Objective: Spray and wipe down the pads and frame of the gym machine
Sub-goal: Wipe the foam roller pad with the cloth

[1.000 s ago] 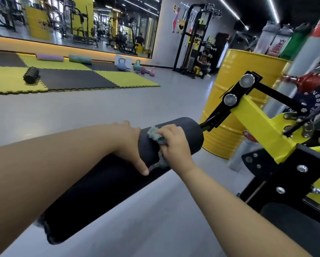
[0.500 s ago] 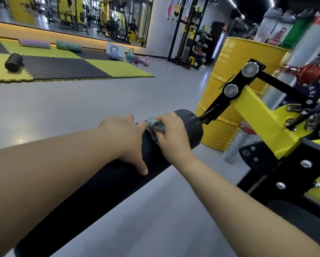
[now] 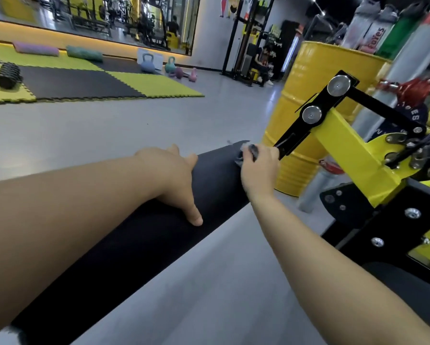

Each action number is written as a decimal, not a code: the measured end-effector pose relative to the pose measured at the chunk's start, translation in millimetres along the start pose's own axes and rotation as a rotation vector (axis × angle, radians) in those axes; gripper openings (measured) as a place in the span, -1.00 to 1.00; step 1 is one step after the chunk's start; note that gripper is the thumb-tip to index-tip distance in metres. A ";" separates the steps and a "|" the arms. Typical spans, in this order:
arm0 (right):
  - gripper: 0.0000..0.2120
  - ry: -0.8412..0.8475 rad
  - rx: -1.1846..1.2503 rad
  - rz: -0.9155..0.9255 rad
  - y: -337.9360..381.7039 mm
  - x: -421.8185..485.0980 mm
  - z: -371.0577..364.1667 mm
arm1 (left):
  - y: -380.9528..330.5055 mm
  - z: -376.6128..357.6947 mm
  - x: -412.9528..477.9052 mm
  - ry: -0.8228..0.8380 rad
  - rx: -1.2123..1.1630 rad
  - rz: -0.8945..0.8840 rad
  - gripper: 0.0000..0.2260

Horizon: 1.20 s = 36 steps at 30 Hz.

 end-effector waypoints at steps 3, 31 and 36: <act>-0.68 0.111 -0.019 0.451 58.5 -62.8 -2.6 | 1.0 2.0 -0.8 -0.002 -0.003 -0.005 -0.03; -0.82 0.419 -0.247 0.373 77.1 -36.0 -42.2 | -6.9 1.3 -8.9 -0.104 0.073 -0.028 -0.10; -0.80 0.336 -0.247 0.311 52.6 -7.4 -24.1 | -18.6 -2.7 -19.1 -0.148 0.160 -0.006 -0.12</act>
Point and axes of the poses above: each hand's wrist, its own x-axis towards the middle knuckle, its own z-axis out of the back of the hand, y = z × x, the point moved 10 cm from there along x, towards the middle knuckle, and after that the axes turned 6 degrees about -z, right-handed, at the moved point
